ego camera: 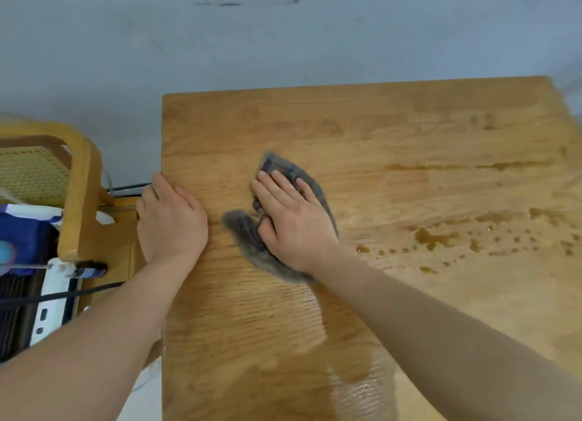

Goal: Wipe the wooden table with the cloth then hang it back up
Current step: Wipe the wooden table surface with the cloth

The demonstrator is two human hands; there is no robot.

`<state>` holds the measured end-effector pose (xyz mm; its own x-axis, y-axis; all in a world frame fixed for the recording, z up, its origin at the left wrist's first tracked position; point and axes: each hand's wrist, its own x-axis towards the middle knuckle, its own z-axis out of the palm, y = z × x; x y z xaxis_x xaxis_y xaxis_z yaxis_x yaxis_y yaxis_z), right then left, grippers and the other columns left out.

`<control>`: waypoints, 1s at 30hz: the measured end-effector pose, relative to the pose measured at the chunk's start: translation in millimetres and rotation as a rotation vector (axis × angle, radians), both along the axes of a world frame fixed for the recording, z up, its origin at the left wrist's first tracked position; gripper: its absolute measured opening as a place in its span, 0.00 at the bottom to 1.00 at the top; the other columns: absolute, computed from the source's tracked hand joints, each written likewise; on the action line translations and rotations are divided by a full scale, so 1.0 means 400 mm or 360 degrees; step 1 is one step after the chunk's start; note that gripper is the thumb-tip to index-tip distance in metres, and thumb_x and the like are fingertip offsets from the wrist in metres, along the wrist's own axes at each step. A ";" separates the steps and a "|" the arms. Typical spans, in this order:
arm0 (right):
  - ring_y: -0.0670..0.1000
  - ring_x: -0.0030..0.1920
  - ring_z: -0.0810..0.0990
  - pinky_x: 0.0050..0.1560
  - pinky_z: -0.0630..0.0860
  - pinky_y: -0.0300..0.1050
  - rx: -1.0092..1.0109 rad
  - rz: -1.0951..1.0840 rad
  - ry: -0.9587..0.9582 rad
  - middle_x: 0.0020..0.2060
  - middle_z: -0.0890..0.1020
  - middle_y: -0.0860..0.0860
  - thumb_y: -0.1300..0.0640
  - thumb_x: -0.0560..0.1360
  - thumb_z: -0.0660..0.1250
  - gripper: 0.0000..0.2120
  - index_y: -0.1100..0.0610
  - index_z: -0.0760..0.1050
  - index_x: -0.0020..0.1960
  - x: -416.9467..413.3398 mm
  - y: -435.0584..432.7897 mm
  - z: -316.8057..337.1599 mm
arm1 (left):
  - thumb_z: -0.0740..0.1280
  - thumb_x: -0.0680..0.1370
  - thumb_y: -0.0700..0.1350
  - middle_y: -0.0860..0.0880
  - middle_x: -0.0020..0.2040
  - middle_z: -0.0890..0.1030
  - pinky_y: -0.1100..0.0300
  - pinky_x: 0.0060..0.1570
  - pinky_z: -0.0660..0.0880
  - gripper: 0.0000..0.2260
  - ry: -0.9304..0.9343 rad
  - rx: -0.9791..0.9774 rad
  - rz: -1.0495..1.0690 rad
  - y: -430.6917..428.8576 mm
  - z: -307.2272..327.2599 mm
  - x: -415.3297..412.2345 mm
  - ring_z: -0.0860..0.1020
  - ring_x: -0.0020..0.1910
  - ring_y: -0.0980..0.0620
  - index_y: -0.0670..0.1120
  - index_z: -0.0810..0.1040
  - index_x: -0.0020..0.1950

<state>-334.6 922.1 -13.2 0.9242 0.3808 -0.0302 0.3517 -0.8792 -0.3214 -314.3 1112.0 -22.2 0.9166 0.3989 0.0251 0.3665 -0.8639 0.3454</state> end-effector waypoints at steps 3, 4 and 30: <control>0.48 0.76 0.56 0.76 0.50 0.50 -0.0018 -0.0036 0.0002 0.75 0.62 0.49 0.52 0.77 0.55 0.27 0.54 0.61 0.76 0.069 -0.082 -0.001 | 0.53 0.80 0.43 0.34 0.63 0.71 0.40 0.55 0.69 0.20 -0.0013 0.0059 -0.0050 0.001 0.003 -0.003 0.68 0.62 0.33 0.37 0.64 0.69; 0.48 0.77 0.54 0.76 0.49 0.51 -0.0029 -0.0247 0.0006 0.76 0.61 0.49 0.51 0.78 0.54 0.27 0.54 0.59 0.76 0.097 -0.106 0.001 | 0.53 0.79 0.43 0.34 0.64 0.70 0.40 0.56 0.69 0.20 -0.0001 0.0076 -0.0090 0.003 0.004 -0.011 0.68 0.62 0.33 0.37 0.64 0.70; 0.49 0.76 0.58 0.75 0.54 0.53 0.0012 -0.0123 0.0026 0.74 0.65 0.49 0.51 0.75 0.54 0.28 0.54 0.63 0.75 -0.193 -0.079 0.010 | 0.50 0.80 0.48 0.42 0.77 0.58 0.45 0.74 0.54 0.25 0.0206 0.0148 -0.0654 -0.118 0.018 -0.327 0.54 0.77 0.44 0.39 0.57 0.76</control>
